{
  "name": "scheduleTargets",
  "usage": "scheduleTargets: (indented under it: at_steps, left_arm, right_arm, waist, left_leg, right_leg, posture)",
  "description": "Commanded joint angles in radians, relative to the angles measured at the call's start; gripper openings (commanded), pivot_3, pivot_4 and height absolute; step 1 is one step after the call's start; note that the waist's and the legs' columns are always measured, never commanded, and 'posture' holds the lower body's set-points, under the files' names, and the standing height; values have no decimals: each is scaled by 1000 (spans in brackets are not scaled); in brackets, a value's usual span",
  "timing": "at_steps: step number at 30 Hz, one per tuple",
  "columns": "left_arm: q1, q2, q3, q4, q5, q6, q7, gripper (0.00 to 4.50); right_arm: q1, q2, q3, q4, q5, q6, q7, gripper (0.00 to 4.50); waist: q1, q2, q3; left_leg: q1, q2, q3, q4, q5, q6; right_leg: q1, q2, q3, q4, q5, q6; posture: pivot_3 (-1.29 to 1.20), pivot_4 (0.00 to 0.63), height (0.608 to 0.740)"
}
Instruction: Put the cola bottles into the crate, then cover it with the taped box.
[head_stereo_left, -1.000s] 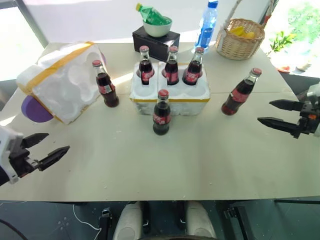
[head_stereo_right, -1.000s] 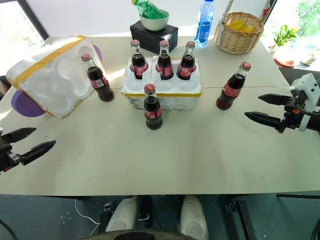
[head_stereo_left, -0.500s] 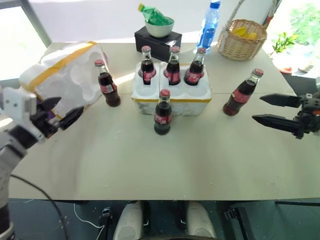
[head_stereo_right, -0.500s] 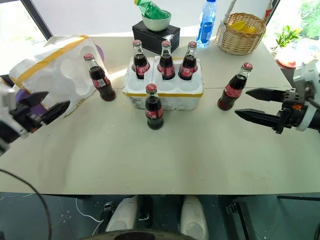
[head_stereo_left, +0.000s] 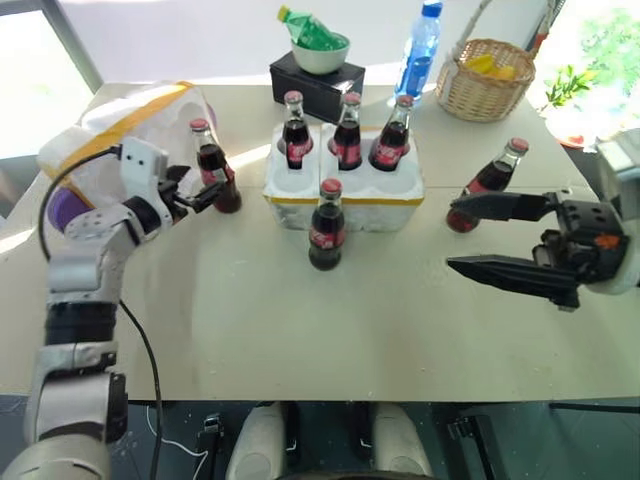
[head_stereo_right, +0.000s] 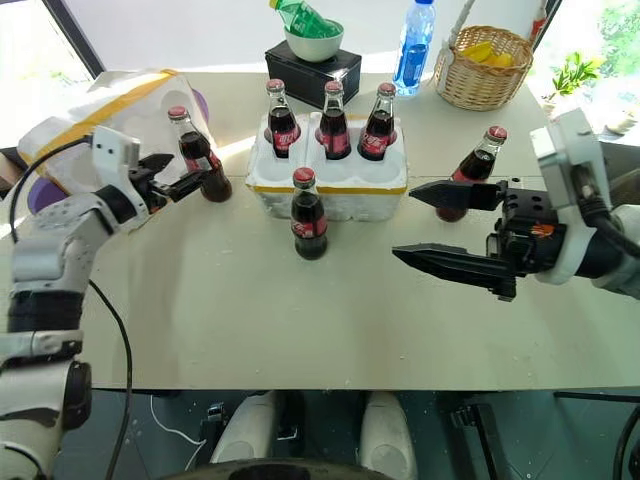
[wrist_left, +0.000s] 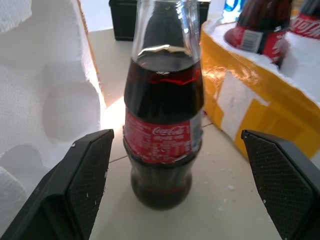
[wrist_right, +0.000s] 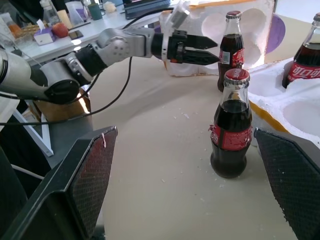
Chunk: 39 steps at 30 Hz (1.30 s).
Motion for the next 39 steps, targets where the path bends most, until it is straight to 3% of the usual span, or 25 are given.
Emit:
scheduleTargets:
  at_steps: [1,9,14,21,25,28,31,39]
  left_arm:
    - [-115,-21,-22,148,60,-106,-26,4299]
    - [-286,-95,-39,472,145,-266,-42,4299]
    - [-276,-82,-26,471,147,-277,-86,2639]
    - [-194,35,-7,50,-55,73,-378,2663]
    - [-272,82,1,-58,-165,276,-481,2663]
    - [-442,58,-17,39,-180,320,-535,2663]
    - [-587,-21,-39,237,-111,212,-526,2663]
    - [-664,-156,-126,532,65,-83,-541,2663]
  right_arm:
    - [-42,-2,22,-8,32,-26,-40,4500]
    - [-131,13,120,35,-39,-65,-117,4500]
    - [-140,11,130,48,-66,-77,-120,4500]
    - [-133,20,117,66,-101,-92,-157,4500]
    - [-116,23,115,58,-118,-96,-164,4500]
    - [-82,34,101,44,-134,-106,-174,4500]
    - [-60,51,98,35,-143,-116,-192,4500]
    - [-13,85,89,15,-167,-133,-235,4500]
  waist:
    - [-1,-1,0]
    - [-3,-1,0]
    - [-1,-2,0]
    - [-6,-7,4]
    - [1,-11,6]
    - [10,-15,9]
    - [20,-15,9]
    - [20,-15,9]
  left_leg:
    - [0,0,0,0,0,0]
    - [-1,0,0,0,0,0]
    - [-1,0,1,0,2,-3]
    - [-2,0,1,0,2,-3]
    - [-4,0,0,1,2,-4]
    - [-4,0,-1,2,2,-4]
    - [-4,-1,-1,3,2,-3]
    - [-3,-2,1,3,2,-3]
  right_leg:
    - [0,0,0,0,0,0]
    - [0,0,0,0,1,2]
    - [-1,0,0,-1,1,2]
    - [-2,0,0,0,1,3]
    - [-2,0,0,-1,1,3]
    - [-1,0,-1,-1,2,3]
    - [0,0,-1,-1,2,5]
    - [0,2,-1,-1,2,5]
  posture:
    - [0,150,740]
    - [0,150,740]
    - [0,150,740]
    - [0,150,740]
    - [0,150,740]
    - [0,150,740]
    - [0,150,740]
    - [0,150,740]
